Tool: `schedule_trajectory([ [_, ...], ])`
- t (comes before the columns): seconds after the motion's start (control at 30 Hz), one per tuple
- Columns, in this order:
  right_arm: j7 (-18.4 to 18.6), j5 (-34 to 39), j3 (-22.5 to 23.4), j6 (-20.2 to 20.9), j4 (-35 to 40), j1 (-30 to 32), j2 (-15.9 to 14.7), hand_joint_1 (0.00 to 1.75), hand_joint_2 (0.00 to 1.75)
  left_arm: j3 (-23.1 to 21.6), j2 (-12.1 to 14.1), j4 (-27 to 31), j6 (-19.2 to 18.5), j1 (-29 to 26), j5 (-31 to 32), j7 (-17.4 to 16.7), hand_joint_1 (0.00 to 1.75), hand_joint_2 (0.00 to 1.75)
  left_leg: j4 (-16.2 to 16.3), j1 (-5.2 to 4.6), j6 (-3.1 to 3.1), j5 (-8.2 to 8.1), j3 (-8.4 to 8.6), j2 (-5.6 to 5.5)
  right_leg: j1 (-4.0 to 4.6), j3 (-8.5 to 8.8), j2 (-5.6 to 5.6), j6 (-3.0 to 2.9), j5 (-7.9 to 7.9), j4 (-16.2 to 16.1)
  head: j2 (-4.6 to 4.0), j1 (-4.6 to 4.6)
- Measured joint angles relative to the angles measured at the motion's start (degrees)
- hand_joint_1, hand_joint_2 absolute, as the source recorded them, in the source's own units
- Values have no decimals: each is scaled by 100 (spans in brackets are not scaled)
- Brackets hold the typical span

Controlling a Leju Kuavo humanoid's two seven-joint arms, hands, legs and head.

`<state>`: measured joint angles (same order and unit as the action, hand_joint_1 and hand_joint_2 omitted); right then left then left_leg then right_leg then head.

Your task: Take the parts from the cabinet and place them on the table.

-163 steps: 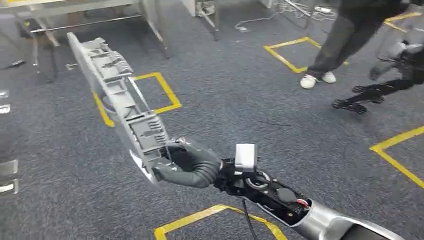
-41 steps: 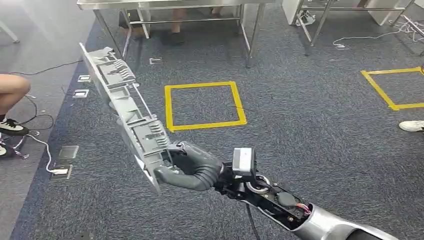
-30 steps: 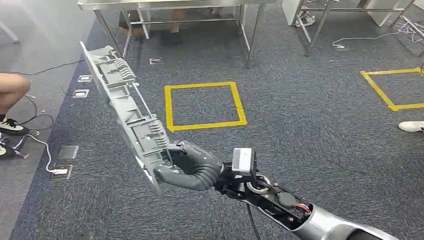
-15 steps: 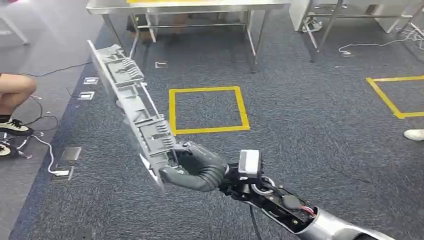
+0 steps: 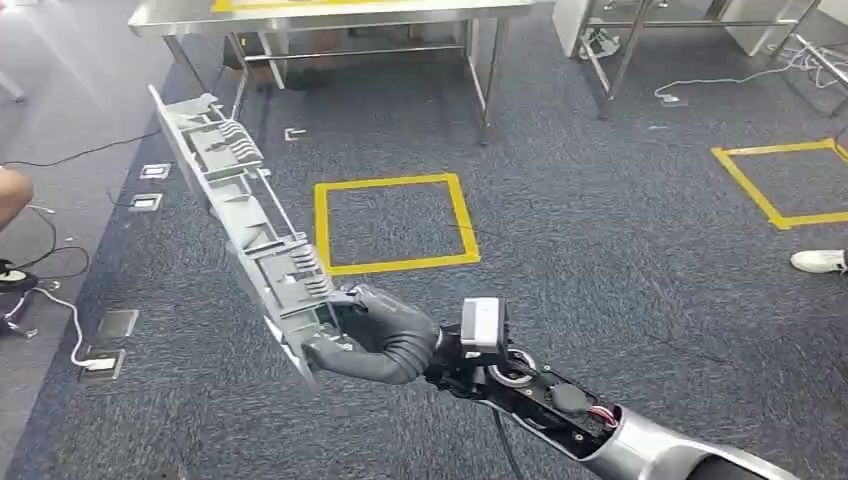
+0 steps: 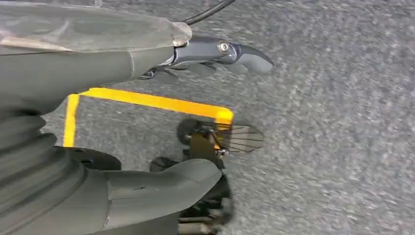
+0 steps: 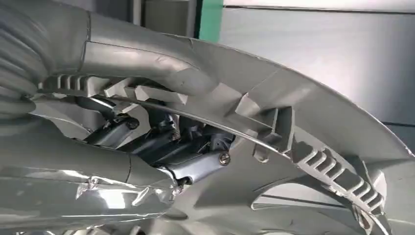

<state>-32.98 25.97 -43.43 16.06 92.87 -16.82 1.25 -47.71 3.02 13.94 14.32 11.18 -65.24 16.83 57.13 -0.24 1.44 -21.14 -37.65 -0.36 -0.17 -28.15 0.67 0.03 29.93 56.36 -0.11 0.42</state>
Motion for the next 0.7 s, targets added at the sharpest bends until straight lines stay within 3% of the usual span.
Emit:
schedule_trajectory([
  [0.07, 2, 4, -2, 0, 2, -8, 0, 175, 175, 0, -9, 2, 0, 23, 0, 4, 0, 175, -126, -29, -30, -48, 36, 7, -43, 32, 3, 55, 20, -73, 0, -9],
  [0.13, 2, 2, -4, 2, 2, -6, 0, 175, 175, 0, -4, 2, 0, 19, 0, 2, 0, 175, -229, -4, 19, -95, 157, -1, -33, 152, -9, 118, -9, -69, 0, 2],
  [0.17, 4, 2, -4, 0, 0, -4, -2, 175, 175, 0, -11, 2, 0, 6, 2, 2, 0, 175, -295, 26, 29, -108, 265, 4, -48, 92, -23, 142, 40, 38, 0, 13],
  [0.2, 2, 2, -4, 2, 2, -14, -2, 175, 175, 0, -9, 2, 0, 7, 2, 2, 0, 175, -313, 26, 68, -142, 336, 1, -46, -16, -27, 160, 92, 311, 0, 28],
  [0.27, -4, 7, -4, 2, 2, -25, -2, 175, 175, 0, -13, 2, 7, 19, 8, 2, 0, 175, -313, 27, 92, -217, 418, -7, -51, -562, -26, 202, 408, 1232, 0, 90],
  [0.3, -2, 11, -4, 2, 0, -21, -2, 175, 175, 0, -15, 2, 7, 15, 17, 2, 0, 175, -312, 25, 92, -259, 461, -12, -48, -826, -26, 217, 572, 1594, 0, 98],
  [0.33, 0, 11, -4, 2, 0, -19, -2, 175, 175, 0, -20, 2, 7, 9, 17, 0, 0, 175, -306, 25, 89, -302, 512, -18, -49, -1013, -27, 239, 635, 1779, 0, 109],
  [0.37, 2, 11, -4, 4, 0, -11, -2, 175, 175, 0, -31, 2, 7, -4, 17, 0, 0, 175, -305, 28, 83, -353, 582, -24, -54, -1074, -28, 248, 519, 1701, 0, 133],
  [0.4, 4, 11, -4, 4, -2, -10, -2, 175, 175, 0, -41, 2, 7, -14, 20, 0, 0, 175, -304, 32, 71, -412, 669, -32, -58, -1009, -29, 245, 227, 1352, 0, 164],
  [0.47, 2, 11, -2, 4, -2, -17, -2, 175, 175, 0, -59, 2, 7, -14, 22, 0, 0, 175, -295, 42, 29, -529, 825, -39, -57, -716, -30, 212, -557, 341, 0, 203],
  [0.5, 0, 11, -2, 2, -4, -21, -2, 175, 175, 0, -59, 2, 7, -19, 24, 0, 0, 175, -288, 32, -2, -577, 849, -39, -47, -658, -24, 197, -710, 81, 0, 219],
  [0.53, -2, 11, 0, 0, -4, -37, -2, 175, 175, 0, -61, 2, 7, -3, 26, 0, 0, 175, -261, 23, -26, -593, 836, -59, -12, -662, -39, 157, -462, -47, 0, 188],
  [0.57, -4, 11, -2, 2, 0, -28, -2, 175, 175, 0, -59, 2, 7, 5, 30, -2, 0, 175, -264, 16, -60, -615, 803, -48, -25, -577, -28, 78, -568, 1, 0, 192],
  [0.6, -2, 11, -2, 2, 0, -14, -4, 175, 175, 0, -59, 4, 7, -1, 43, -2, 0, 175, -244, 1, -86, -630, 841, -41, -14, -611, -28, 35, -558, -27, 0, 168],
  [0.67, 9, 9, -2, -2, 2, -10, -2, 175, 175, 0, -42, 4, 7, 17, 50, -2, 0, 175, -211, 11, -126, -671, 850, -36, -62, -473, -24, 2, -575, -79, 0, 155],
  [0.7, 7, 11, 4, -11, 2, -17, -2, 175, 175, 0, -53, 9, 7, 24, 54, 0, 0, 175, 52, 19, -157, -665, 729, -16, -64, -428, -34, -15, -565, -99, 0, 110],
])
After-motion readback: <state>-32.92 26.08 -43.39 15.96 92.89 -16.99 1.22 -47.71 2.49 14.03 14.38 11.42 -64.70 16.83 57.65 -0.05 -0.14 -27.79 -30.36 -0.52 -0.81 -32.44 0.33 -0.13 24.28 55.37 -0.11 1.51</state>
